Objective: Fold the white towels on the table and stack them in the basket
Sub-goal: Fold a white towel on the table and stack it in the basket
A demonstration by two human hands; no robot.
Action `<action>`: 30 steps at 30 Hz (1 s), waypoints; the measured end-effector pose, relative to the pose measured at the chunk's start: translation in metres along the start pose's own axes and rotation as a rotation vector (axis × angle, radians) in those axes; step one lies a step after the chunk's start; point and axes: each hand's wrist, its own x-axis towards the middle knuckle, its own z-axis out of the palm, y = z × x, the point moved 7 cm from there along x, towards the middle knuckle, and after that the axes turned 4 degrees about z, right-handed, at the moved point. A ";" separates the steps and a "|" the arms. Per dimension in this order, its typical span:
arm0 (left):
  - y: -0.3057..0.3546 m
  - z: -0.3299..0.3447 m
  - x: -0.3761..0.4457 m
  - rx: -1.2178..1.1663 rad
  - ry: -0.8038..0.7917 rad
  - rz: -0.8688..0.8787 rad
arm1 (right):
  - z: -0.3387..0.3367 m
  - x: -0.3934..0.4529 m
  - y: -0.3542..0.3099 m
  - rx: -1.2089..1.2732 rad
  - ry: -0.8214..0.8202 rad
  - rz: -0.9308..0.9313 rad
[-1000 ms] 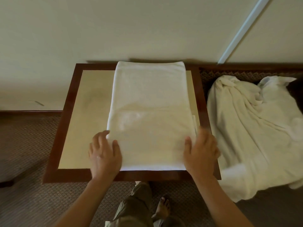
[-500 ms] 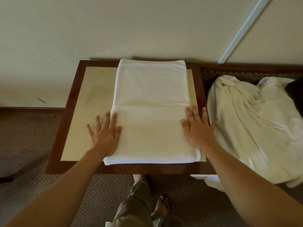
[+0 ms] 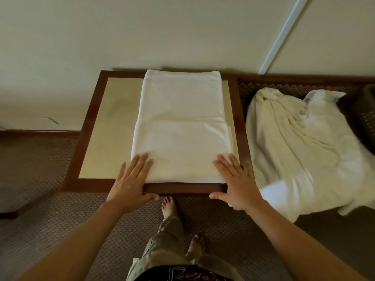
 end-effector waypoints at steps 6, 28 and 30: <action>0.008 -0.001 -0.026 -0.157 0.174 0.031 | 0.004 -0.029 -0.003 0.045 0.160 -0.029; 0.022 -0.118 -0.083 -0.915 0.683 -0.406 | -0.106 -0.086 0.020 1.234 0.169 0.108; 0.019 -0.128 -0.073 -0.896 0.720 -0.409 | -0.115 -0.076 0.020 1.315 0.194 0.128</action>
